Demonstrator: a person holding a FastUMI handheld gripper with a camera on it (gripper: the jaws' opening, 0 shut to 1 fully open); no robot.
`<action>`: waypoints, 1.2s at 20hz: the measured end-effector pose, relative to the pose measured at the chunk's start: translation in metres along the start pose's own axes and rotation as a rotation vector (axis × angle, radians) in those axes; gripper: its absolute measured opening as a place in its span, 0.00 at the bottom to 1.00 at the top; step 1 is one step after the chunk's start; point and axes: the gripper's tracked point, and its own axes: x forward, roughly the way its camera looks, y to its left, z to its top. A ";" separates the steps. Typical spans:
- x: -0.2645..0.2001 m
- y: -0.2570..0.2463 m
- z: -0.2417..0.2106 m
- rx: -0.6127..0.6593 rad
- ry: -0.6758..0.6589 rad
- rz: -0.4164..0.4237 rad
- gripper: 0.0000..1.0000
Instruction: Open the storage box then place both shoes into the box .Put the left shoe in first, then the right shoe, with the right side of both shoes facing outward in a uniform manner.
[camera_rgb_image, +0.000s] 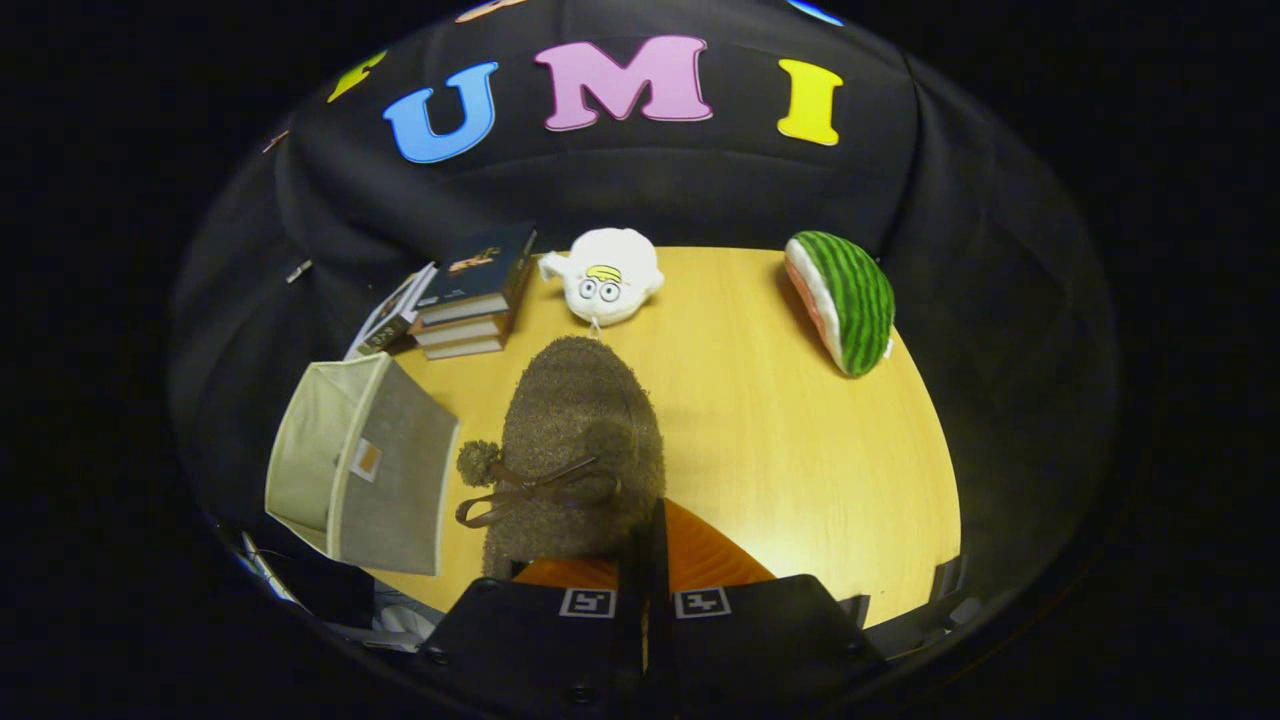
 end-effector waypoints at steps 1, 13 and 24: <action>-0.004 0.022 0.007 0.007 -0.007 0.023 0.07; 0.010 0.238 -0.004 0.061 0.089 0.181 0.07; 0.067 0.250 -0.028 -0.012 0.163 0.030 0.08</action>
